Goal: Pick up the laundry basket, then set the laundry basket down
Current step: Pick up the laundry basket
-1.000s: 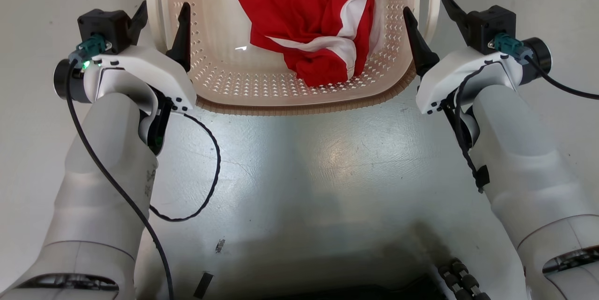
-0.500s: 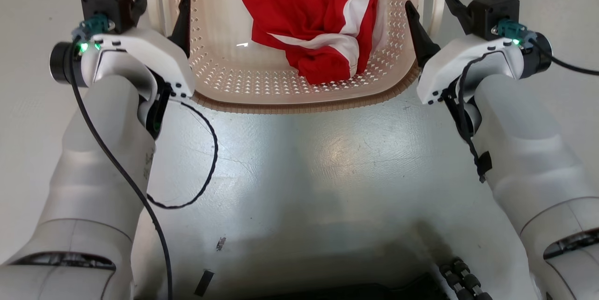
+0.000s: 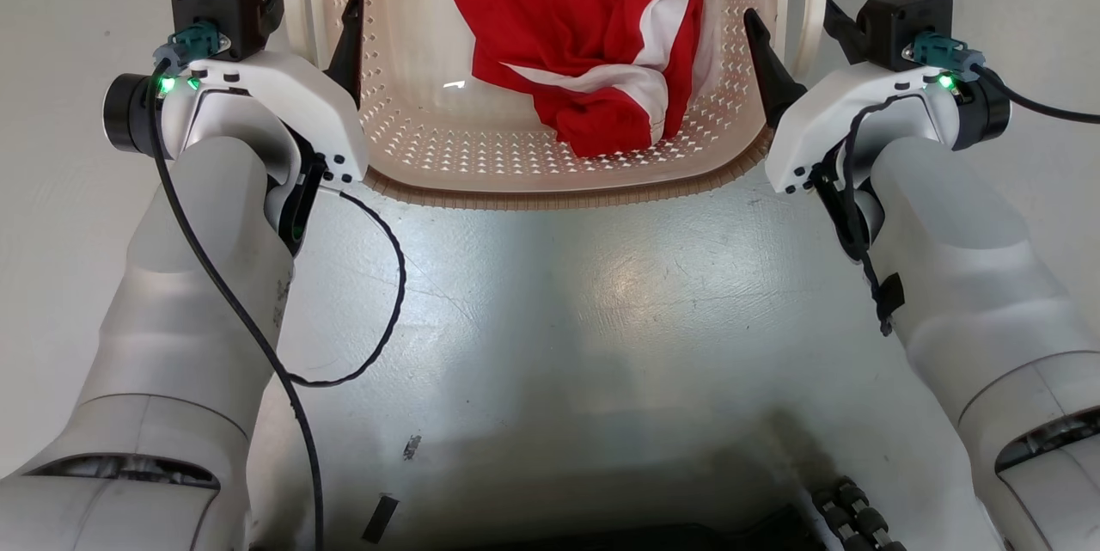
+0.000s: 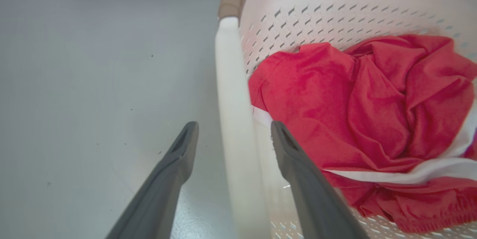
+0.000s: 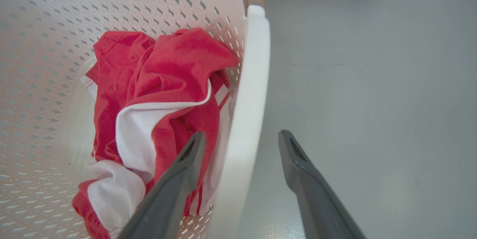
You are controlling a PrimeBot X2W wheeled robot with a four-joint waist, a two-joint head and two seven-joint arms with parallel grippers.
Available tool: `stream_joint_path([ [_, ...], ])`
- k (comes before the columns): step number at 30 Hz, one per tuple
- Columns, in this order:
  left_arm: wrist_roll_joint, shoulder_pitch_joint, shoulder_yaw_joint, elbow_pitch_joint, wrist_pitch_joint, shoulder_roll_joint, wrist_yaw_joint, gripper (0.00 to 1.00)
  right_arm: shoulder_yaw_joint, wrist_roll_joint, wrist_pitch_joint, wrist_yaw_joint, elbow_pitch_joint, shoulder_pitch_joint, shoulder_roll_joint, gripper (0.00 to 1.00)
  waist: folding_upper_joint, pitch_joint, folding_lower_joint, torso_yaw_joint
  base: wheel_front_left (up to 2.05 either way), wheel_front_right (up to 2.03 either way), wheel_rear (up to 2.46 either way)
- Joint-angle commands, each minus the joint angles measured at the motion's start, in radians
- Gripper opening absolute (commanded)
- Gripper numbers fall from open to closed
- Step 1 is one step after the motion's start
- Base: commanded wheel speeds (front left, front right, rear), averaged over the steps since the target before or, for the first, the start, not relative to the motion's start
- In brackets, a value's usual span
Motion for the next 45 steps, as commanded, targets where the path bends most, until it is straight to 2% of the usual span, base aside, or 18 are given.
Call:
stream_joint_path([
  [1,0.006,0.004,0.011,-0.003,-0.005,0.027,0.008,1.0,0.02,0.018,-0.011,0.006,0.002,0.017,0.015,1.0,0.0,0.001,0.0,0.001,0.0,0.0,0.0],
  [14,0.009,-0.011,0.0,0.003,-0.005,0.027,0.013,1.0,0.058,0.067,-0.011,0.006,0.021,-0.003,0.015,1.0,0.0,0.012,0.0,0.005,0.0,0.0,0.0],
  [16,0.009,-0.013,-0.002,0.005,-0.005,0.027,0.013,1.0,0.063,0.074,-0.011,0.006,0.022,-0.004,0.015,0.93,0.0,0.014,0.0,0.005,0.0,0.0,0.0],
  [17,0.009,-0.014,-0.003,0.006,-0.005,0.028,0.013,1.0,0.066,0.076,-0.011,0.006,0.022,-0.005,0.015,0.84,0.0,0.014,0.0,0.005,0.0,0.0,0.0],
  [18,0.012,-0.015,-0.006,0.004,-0.005,0.029,0.013,0.94,0.069,0.079,-0.011,0.006,0.022,-0.005,0.015,0.56,0.0,0.015,0.0,0.005,0.0,0.0,0.0],
  [19,0.014,-0.015,-0.008,0.0,-0.005,0.031,0.015,0.78,0.073,0.082,-0.011,0.006,0.022,-0.005,0.015,0.4,0.0,0.015,0.0,0.005,0.0,0.0,0.0],
  [20,0.014,-0.014,-0.009,0.002,-0.005,0.031,0.015,0.39,0.076,0.084,-0.011,0.006,0.023,-0.004,0.015,0.0,0.0,0.015,0.0,0.005,0.0,0.0,0.0],
  [21,0.013,-0.013,-0.01,0.004,-0.005,0.031,0.014,0.0,0.08,0.087,-0.011,0.006,0.023,-0.004,0.015,0.0,0.0,0.014,0.0,0.005,0.0,0.0,0.0],
  [33,0.009,0.0,-0.02,0.021,-0.005,0.015,0.023,0.0,0.135,0.122,0.006,0.006,0.04,0.009,0.015,0.0,0.0,-0.01,0.0,0.011,0.0,0.0,0.0],
  [45,-0.019,0.089,-0.019,0.084,-0.005,-0.015,0.04,0.0,0.208,0.137,0.09,0.006,0.05,0.088,0.015,0.0,0.0,-0.164,0.0,0.026,0.0,0.0,0.0],
])
